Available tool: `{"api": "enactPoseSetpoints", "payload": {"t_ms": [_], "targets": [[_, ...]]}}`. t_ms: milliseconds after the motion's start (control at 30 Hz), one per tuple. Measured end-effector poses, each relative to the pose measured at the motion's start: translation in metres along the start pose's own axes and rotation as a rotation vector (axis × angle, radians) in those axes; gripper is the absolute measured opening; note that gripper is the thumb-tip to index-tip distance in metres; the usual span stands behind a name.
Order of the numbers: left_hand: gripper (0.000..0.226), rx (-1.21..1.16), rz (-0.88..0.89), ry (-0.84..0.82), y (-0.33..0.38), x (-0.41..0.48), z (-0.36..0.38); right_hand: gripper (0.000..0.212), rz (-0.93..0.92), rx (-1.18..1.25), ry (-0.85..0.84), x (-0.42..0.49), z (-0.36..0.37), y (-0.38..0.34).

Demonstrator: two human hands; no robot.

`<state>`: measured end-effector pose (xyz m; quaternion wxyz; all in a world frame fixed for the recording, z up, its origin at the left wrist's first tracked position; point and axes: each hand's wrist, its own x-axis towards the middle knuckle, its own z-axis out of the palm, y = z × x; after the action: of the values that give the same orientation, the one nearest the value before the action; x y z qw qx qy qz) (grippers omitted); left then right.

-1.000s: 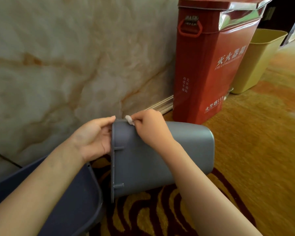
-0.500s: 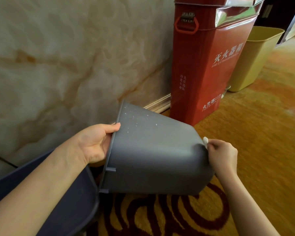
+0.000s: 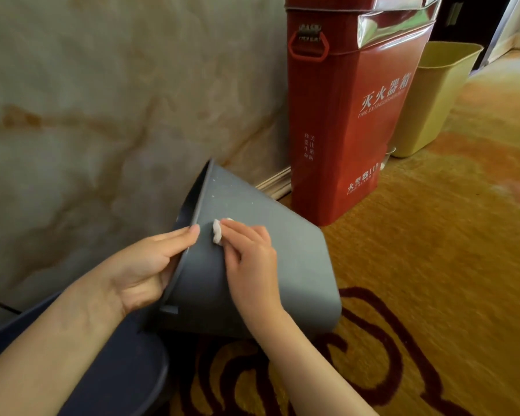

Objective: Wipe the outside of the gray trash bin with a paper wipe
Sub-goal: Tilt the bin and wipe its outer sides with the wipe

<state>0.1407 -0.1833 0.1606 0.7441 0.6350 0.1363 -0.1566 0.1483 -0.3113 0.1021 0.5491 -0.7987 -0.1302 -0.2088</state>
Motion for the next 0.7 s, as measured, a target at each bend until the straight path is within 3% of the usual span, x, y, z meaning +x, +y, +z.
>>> {"api": "enactPoseSetpoints", "payload": {"t_ms": [267,500,600,700], "targets": [[0.028,-0.025,-0.098,0.025,0.009,0.007,-0.02,0.022,0.373,-0.259,0.196,-0.031,-0.044,0.108],[0.032,-0.044,-0.077,-0.031,0.017,0.017,-0.009,0.021,0.534,-0.279,0.25,-0.02,-0.056,0.124],[0.032,-0.008,-0.083,-0.057,0.015,0.02,-0.004,0.021,0.437,-0.2,0.296,0.002,-0.043,0.089],[0.031,0.021,-0.08,-0.064,0.016,0.021,-0.001,0.016,0.192,-0.055,0.115,0.025,-0.007,0.035]]}}
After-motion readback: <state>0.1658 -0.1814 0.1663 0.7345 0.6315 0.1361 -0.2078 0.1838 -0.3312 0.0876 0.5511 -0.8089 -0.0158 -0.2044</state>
